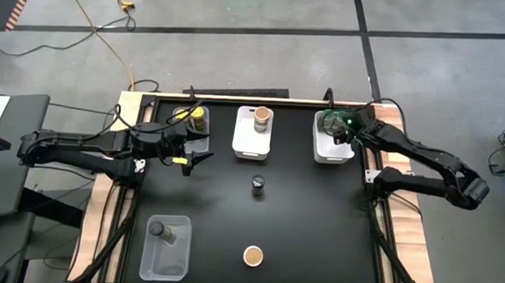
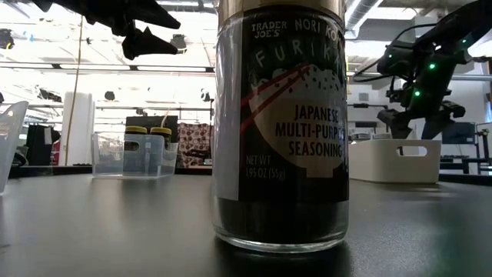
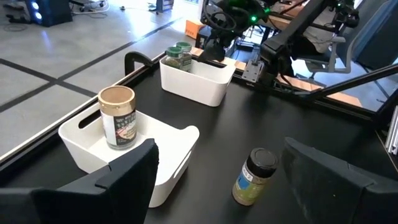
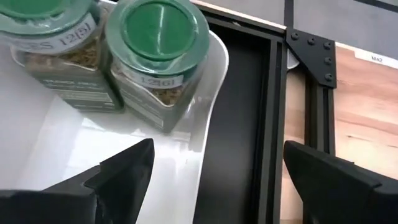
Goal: Sort spices by type
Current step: Adjust the green spice bottles
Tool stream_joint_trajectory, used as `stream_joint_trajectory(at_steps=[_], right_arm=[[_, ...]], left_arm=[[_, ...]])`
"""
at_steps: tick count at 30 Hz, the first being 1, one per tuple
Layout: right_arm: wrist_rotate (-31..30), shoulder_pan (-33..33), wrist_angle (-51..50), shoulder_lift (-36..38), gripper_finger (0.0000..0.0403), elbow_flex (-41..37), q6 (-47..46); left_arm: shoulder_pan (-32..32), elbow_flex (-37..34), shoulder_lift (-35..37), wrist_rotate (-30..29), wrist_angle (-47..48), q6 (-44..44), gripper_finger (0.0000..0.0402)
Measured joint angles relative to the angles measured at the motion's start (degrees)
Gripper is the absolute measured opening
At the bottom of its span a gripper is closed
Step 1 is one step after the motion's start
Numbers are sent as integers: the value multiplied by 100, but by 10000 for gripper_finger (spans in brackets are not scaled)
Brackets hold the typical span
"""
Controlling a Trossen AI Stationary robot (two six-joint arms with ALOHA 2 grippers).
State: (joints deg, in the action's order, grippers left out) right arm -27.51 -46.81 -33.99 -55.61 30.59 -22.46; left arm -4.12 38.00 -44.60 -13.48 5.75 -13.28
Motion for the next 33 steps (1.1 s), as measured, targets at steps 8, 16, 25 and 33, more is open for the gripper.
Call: stream_joint_trajectory(at_steps=[8, 16, 25, 33], right_arm=[[-264, -107, 26, 2, 385, 0, 55], [-254, -212, 12, 2, 385, 0, 66], [287, -216, 37, 2, 385, 4, 185], [302, -402, 163, 2, 385, 7, 289]], left_arm=[[0, 0, 0, 0, 0, 0, 320], [0, 0, 0, -2, -1, 0, 320], [1, 0, 0, 0, -1, 0, 320], [1, 0, 0, 1, -1, 0, 320]])
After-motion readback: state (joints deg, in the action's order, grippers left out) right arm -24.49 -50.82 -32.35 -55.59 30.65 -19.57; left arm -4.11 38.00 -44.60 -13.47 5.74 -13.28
